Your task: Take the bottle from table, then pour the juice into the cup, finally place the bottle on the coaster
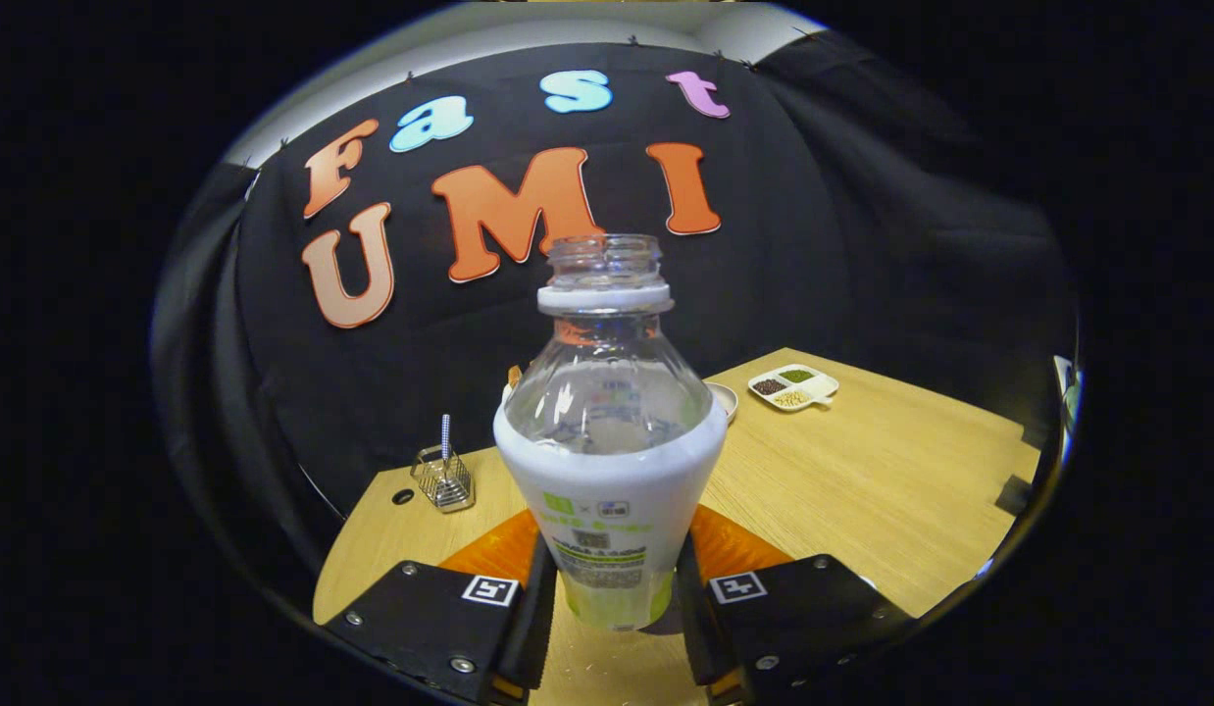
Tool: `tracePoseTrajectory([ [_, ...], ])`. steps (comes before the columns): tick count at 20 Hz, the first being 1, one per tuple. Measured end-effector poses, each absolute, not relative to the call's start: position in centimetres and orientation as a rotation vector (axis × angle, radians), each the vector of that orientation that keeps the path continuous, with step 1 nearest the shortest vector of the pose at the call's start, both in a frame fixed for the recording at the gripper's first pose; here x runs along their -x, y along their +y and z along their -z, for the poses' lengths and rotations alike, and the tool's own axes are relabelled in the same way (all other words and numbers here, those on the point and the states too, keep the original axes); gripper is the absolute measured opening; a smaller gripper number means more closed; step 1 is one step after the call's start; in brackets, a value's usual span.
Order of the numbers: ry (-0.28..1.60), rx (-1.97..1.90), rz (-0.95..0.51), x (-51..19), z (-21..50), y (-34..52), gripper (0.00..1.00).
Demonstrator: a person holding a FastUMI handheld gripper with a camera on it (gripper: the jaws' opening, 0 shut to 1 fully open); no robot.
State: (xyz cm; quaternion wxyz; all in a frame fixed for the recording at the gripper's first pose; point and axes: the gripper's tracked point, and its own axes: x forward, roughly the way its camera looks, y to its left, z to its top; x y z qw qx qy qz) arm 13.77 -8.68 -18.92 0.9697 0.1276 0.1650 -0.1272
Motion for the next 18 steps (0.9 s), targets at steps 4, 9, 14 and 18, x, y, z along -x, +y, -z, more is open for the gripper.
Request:
tracePoseTrajectory([
  [4, 0.333, -0.149, 0.294, -15.0, 21.3, -9.4, 0.56],
  [9, 0.367, -0.148, 0.283, -16.4, 25.4, -8.6, 0.58],
  [14, 0.417, -0.109, 0.284, -16.8, 28.9, -8.5, 0.6],
  [18, 0.444, -0.109, 0.269, -16.7, 30.1, -8.2, 0.63],
])
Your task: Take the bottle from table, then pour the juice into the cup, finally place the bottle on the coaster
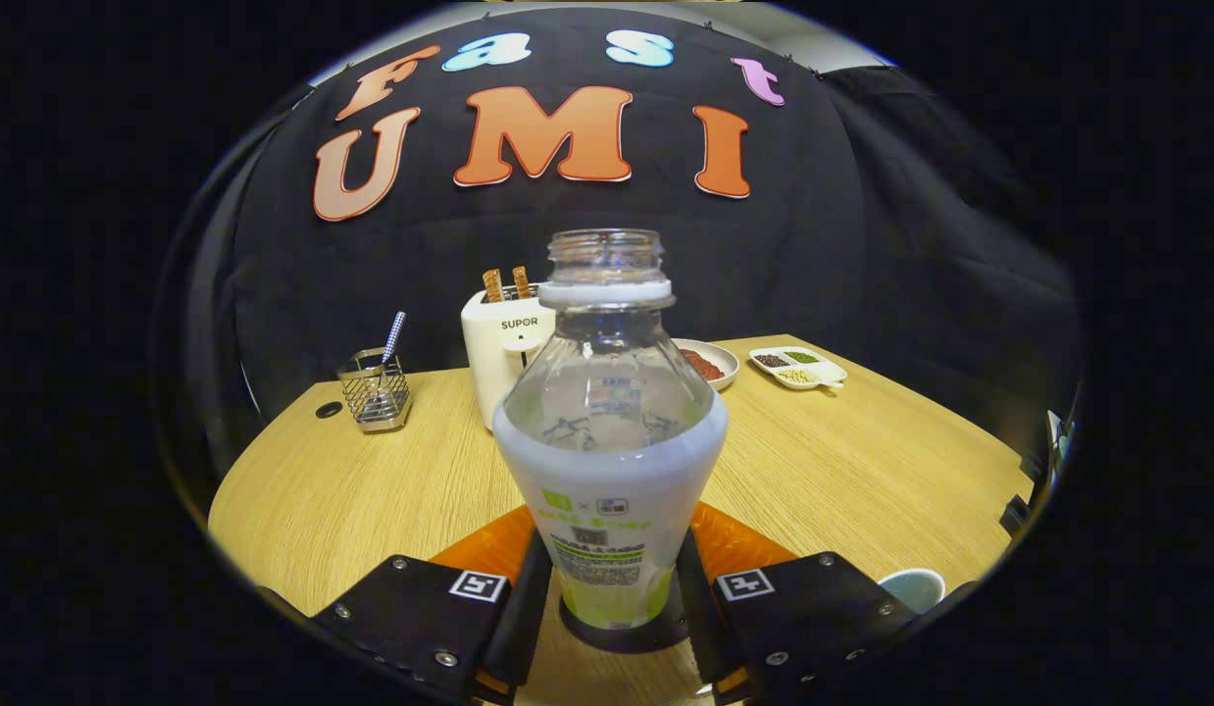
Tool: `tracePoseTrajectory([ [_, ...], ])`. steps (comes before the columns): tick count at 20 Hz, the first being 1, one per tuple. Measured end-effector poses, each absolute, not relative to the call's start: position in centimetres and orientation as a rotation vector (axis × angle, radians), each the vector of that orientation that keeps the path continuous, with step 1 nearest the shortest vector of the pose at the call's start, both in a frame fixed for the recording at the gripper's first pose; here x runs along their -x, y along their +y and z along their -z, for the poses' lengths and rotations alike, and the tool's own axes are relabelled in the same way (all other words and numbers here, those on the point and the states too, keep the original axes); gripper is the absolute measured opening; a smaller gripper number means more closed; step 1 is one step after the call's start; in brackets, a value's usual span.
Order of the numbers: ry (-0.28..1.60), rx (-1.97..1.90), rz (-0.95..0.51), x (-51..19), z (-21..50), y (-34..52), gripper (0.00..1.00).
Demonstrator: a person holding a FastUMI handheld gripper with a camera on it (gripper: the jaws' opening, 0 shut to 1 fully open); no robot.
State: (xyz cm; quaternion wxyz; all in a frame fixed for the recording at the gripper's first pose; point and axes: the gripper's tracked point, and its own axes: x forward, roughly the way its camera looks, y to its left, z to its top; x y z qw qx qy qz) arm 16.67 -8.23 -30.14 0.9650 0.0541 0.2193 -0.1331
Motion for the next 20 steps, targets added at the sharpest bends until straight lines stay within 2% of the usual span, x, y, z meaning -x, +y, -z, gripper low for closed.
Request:
tracePoseTrajectory([
  [6, 0.419, -0.099, 0.262, -16.4, 29.4, -8.3, 0.71],
  [7, 0.406, -0.106, 0.252, -16.4, 28.9, -8.2, 0.8],
  [8, 0.388, -0.113, 0.244, -16.5, 28.3, -8.0, 0.85],
  [9, 0.372, -0.117, 0.237, -16.7, 27.7, -7.9, 0.96],
  [14, 0.288, -0.131, 0.223, -16.1, 22.6, -8.4, 0.97],
  [20, 0.156, -0.141, 0.149, -13.5, 10.0, -7.0, 0.97],
])
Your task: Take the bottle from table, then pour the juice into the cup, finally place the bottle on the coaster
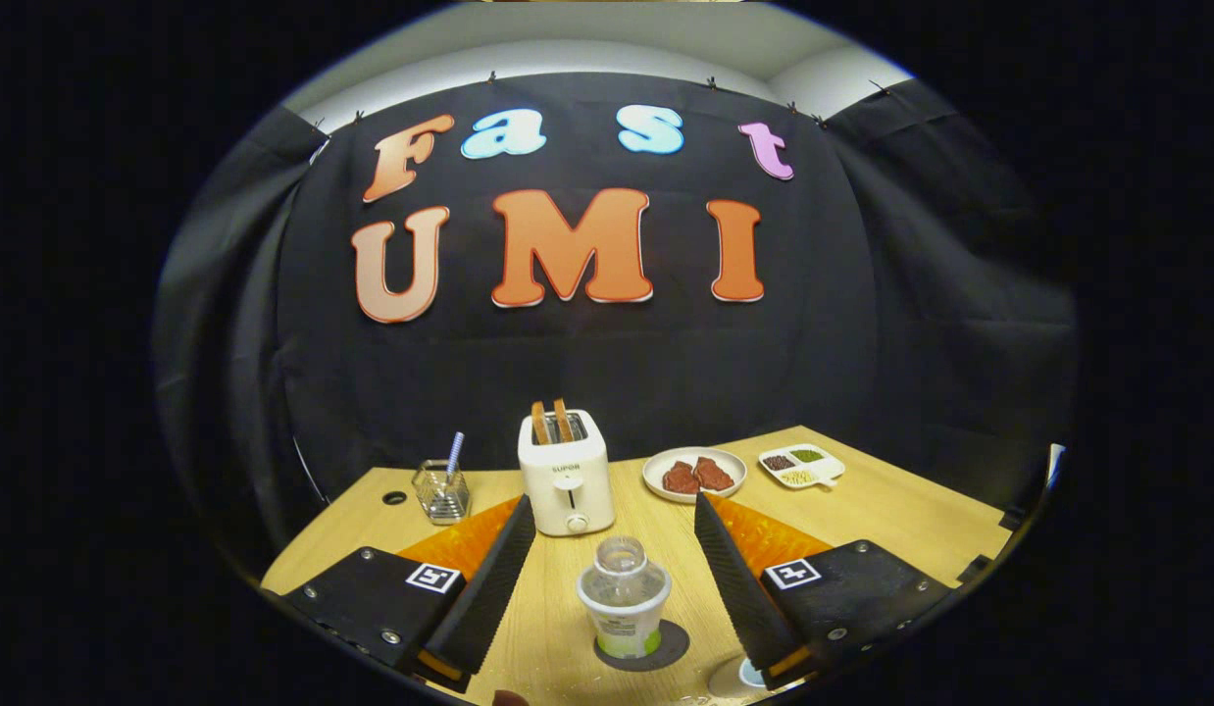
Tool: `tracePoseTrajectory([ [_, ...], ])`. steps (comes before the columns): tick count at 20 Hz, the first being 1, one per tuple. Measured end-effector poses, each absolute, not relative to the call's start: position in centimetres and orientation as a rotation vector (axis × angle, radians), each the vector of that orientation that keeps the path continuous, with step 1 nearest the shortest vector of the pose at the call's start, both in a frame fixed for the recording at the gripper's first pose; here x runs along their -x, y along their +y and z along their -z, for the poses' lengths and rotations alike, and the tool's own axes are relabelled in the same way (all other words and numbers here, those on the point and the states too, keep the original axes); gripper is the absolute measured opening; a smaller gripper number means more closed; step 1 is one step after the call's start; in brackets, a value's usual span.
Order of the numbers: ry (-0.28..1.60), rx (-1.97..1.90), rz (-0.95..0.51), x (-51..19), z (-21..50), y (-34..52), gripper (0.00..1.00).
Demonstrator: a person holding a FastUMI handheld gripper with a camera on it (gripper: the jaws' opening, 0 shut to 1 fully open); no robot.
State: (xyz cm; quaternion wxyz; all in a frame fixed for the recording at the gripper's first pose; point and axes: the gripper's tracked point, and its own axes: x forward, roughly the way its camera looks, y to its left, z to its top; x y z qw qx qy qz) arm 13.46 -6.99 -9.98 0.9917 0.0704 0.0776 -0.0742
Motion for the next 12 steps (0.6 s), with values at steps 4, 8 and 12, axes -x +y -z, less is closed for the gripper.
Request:
tracePoseTrajectory([
  [4, 0.069, -0.167, 0.09, -10.1, 2.4, -4.4, 0.97],
  [8, 0.073, -0.203, 0.025, -5.7, -0.2, 0.4, 0.97],
  [12, 0.077, -0.196, -0.046, -2.4, 0.1, 5.2, 0.97],
])
